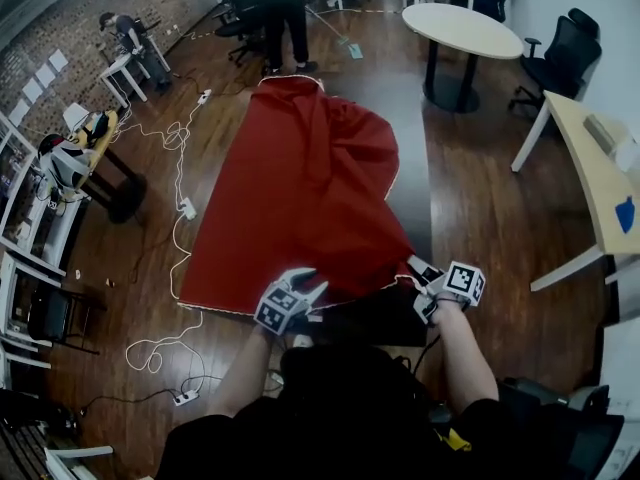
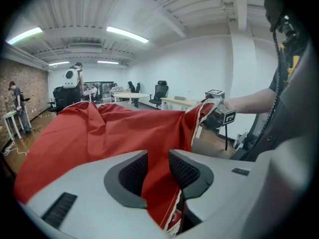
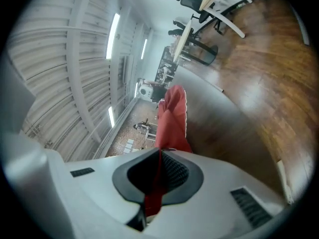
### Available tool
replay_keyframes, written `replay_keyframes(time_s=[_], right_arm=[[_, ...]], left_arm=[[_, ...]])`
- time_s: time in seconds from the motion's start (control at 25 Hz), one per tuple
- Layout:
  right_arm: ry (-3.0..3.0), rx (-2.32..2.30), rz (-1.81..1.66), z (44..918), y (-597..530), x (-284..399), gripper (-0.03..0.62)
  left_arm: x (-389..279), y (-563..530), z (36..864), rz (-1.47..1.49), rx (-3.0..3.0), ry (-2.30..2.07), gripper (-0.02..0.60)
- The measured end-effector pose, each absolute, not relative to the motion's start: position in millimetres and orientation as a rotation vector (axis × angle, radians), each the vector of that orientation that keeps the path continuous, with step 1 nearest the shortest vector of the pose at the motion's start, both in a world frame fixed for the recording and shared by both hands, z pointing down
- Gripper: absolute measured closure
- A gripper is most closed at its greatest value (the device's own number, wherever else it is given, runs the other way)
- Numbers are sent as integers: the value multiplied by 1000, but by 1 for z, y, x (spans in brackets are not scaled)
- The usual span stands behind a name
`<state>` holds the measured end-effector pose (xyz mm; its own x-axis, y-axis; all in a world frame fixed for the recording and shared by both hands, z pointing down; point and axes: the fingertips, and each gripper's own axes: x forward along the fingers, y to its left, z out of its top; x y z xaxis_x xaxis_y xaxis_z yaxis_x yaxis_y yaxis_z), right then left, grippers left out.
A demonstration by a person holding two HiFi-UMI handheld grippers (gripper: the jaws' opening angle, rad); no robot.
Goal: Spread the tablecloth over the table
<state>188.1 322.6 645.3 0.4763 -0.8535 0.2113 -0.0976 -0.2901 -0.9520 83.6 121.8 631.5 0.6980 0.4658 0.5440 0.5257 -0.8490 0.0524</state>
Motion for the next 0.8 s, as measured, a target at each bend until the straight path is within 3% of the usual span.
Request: replay_keyframes(time_s=[0.8], right_arm=[[725,-2166,-1214,727,519,140,591]], left_arm=[[56,133,687,-1105,-2752,-547,448]])
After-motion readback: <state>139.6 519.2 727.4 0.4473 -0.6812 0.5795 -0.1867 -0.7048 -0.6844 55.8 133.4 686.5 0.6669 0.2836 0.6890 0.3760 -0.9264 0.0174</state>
